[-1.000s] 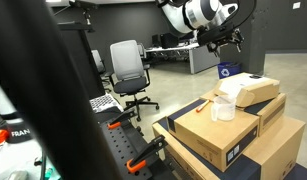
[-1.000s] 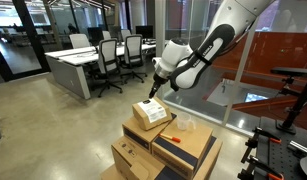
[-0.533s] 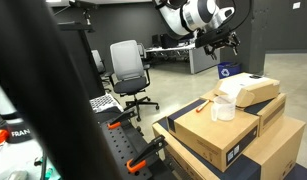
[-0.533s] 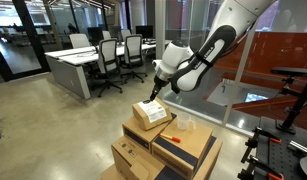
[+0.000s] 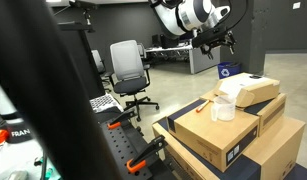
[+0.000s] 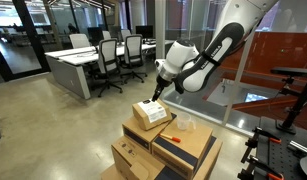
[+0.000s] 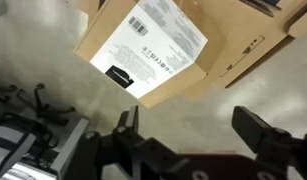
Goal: Put the marker in the jug
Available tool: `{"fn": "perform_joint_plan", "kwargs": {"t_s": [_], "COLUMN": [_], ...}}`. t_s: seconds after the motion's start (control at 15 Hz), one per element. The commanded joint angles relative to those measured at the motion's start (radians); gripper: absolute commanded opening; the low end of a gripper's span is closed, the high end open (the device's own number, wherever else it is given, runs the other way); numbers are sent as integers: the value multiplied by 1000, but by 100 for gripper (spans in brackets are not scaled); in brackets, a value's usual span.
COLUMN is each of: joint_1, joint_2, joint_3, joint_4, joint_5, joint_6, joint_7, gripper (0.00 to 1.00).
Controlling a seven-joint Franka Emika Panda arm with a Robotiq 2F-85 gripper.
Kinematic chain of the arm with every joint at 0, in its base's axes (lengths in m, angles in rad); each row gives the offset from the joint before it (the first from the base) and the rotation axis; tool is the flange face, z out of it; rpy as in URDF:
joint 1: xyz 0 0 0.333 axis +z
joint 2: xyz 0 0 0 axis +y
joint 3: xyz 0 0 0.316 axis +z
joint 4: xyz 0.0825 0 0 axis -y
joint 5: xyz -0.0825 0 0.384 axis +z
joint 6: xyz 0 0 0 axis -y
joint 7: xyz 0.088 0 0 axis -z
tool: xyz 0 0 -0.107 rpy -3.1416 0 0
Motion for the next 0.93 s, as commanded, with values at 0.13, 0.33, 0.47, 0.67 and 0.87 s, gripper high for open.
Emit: {"fn": "perform_joint_plan", "kwargs": {"t_s": [0.13,0.33,0.47,0.67,0.87], "joint_1": [40,-87,-152,-192,-222], "joint_2": [-61,-85,-79,-71,-69], "joint_3": [-69,95,182,222,230], "joint_4": [-102,-150,-169,-176,-164], "joint_5": [-59,-25,-13,-6,3], "joint_6": [103,44,18,-4,-23], "joint_7": [-10,-119,-165,-195,-210], "gripper": [100,100,100,100,100]}}
